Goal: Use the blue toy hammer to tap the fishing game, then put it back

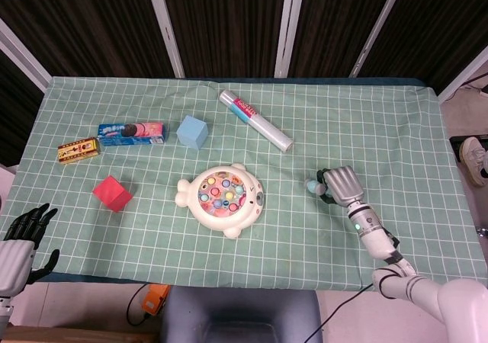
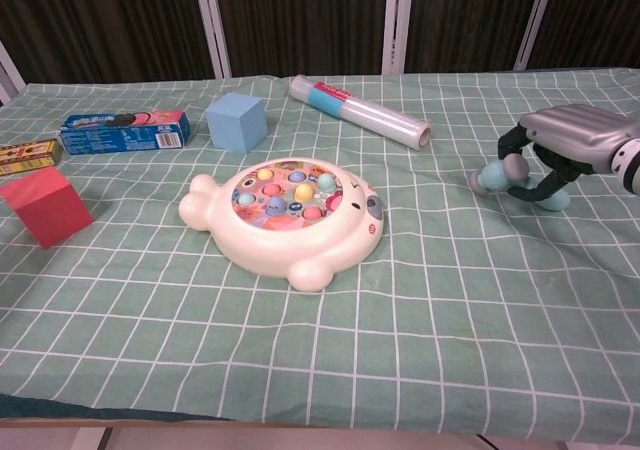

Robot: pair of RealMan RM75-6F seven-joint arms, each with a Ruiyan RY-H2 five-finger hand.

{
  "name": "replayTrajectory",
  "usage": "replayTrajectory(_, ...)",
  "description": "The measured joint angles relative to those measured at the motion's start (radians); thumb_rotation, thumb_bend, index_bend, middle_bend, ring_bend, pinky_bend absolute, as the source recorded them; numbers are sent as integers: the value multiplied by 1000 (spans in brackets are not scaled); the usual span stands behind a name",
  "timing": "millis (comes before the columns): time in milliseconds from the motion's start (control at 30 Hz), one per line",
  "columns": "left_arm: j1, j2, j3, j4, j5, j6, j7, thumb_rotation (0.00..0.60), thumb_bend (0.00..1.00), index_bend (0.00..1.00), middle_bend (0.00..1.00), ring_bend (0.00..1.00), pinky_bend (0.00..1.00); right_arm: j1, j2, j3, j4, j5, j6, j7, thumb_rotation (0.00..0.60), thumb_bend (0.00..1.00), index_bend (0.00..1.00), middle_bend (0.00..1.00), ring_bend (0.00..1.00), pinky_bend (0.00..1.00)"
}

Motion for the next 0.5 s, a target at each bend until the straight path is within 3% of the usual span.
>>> replayTrajectory(500,-2,-4,0,0,-5,-4,10,600,419,0,0,0,109,-2,-7,31,30,-11,-77,82,600,475,986,793,858,905)
